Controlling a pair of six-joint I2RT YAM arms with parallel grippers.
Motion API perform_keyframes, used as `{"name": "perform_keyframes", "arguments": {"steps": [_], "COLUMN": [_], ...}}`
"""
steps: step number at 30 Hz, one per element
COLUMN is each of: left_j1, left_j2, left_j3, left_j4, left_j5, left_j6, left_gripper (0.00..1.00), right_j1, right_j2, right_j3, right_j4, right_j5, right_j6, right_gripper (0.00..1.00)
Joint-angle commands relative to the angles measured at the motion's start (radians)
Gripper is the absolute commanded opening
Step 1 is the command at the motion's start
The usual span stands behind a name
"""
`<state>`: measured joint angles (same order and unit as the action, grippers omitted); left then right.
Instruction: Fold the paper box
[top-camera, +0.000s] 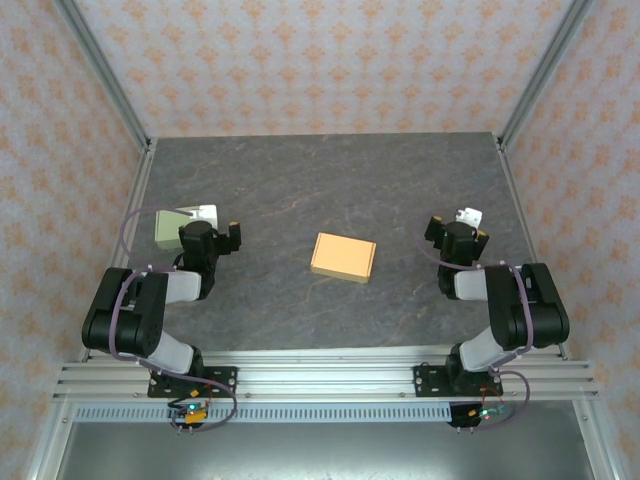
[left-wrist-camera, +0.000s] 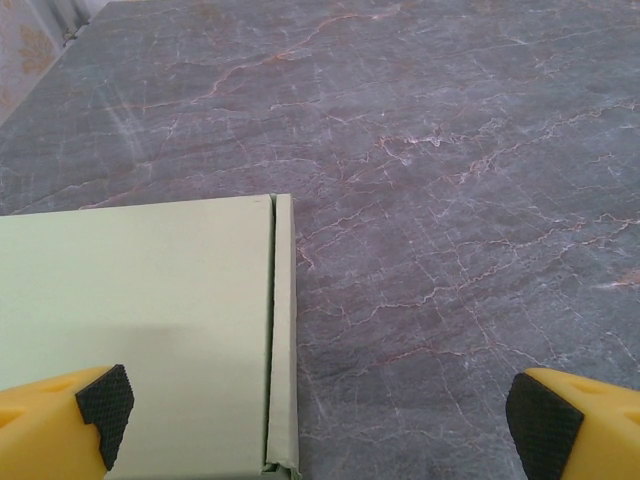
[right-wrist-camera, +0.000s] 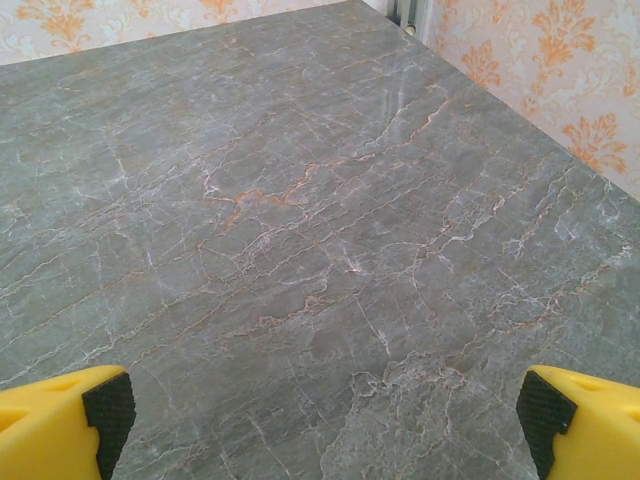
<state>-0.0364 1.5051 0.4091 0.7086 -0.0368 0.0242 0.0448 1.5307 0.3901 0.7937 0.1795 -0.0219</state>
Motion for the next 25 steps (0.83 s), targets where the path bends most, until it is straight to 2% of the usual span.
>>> {"name": "perform_keyframes", "arguments": {"steps": [1,25], "left_j1": [0.008,0.007], "left_j2": [-0.006,-0.006], "left_j3": [0.017,0.017], "left_j4": [0.035,0.036], "left_j5": [-0.005,-0.004], "left_j6": [-0.008,-0.009], "left_gripper": [1.00,1.00], "right_j1": [0.000,0.001], "right_j2": [-0.014,-0.014], "right_j3": [0.009,0.011], "right_j4": [0.011,0.009], "right_j5": [0.014,0.011], "right_j6": [0.015,0.013], "right_gripper": [0.99,0.99]}}
